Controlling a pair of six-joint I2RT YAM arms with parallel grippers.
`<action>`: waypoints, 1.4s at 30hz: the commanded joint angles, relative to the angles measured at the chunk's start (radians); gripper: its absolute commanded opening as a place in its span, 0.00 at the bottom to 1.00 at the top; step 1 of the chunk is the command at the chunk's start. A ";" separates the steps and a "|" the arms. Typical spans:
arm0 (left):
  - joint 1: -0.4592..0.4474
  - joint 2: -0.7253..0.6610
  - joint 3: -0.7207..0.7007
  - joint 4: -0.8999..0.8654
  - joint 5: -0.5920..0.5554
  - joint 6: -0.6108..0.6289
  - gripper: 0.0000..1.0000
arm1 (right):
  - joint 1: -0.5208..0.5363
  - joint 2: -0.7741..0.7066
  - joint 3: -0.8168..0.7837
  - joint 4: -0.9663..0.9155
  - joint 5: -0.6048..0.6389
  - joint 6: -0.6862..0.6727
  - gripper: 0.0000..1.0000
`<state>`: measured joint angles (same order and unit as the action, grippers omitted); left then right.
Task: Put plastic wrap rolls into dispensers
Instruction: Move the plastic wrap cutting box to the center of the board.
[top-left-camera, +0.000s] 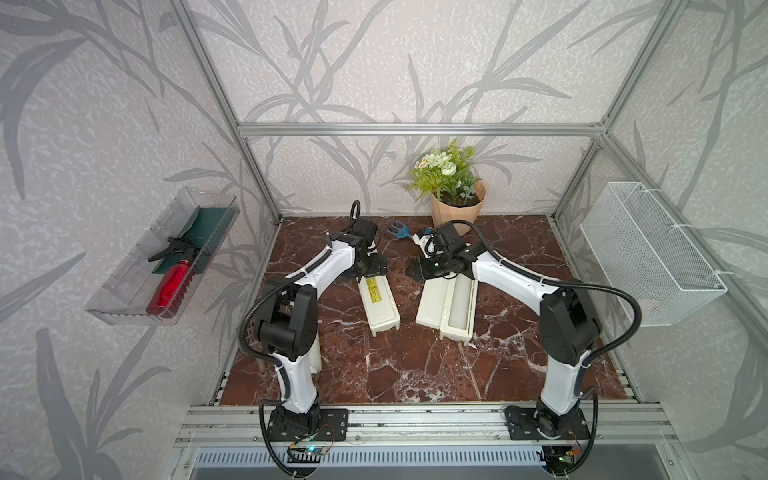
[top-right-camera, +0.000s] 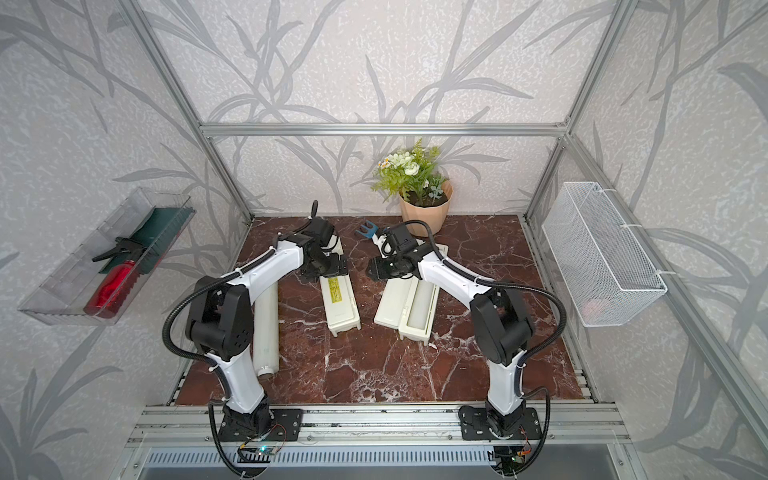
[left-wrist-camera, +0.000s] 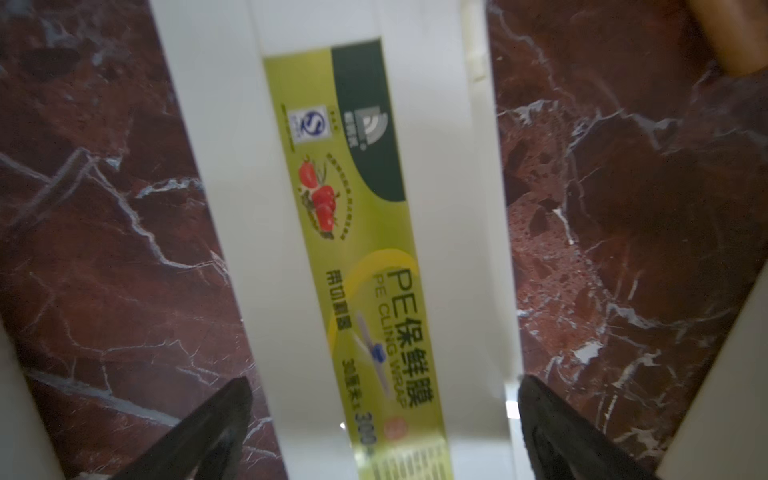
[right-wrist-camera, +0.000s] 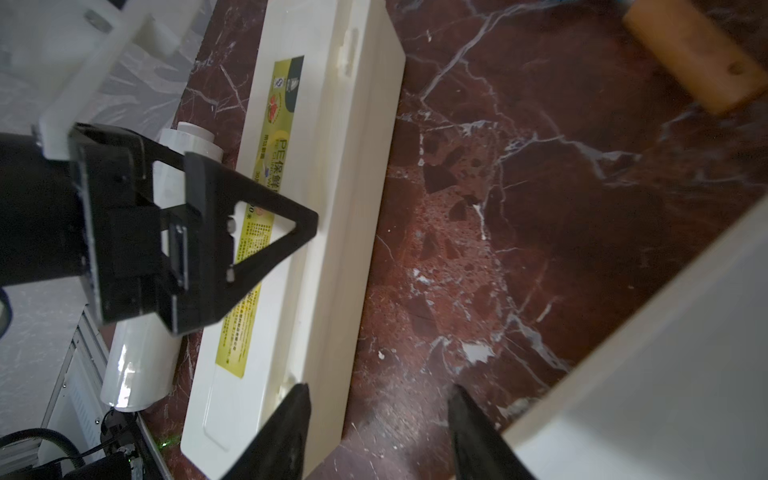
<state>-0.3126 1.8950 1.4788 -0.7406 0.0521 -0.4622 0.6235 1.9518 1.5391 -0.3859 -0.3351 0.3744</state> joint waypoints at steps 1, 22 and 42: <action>-0.003 0.035 -0.003 -0.037 -0.032 0.025 0.99 | 0.016 0.058 0.041 0.022 0.026 0.059 0.54; -0.047 -0.062 -0.249 0.034 0.148 -0.035 0.79 | -0.003 0.075 0.093 -0.332 0.185 -0.098 0.56; -0.220 -0.277 -0.396 0.143 0.080 -0.304 0.92 | -0.066 -0.144 0.009 -0.323 0.144 -0.138 0.75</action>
<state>-0.5289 1.6386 1.0782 -0.4744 0.1951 -0.7387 0.5545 1.8645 1.5448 -0.7170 -0.1478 0.2337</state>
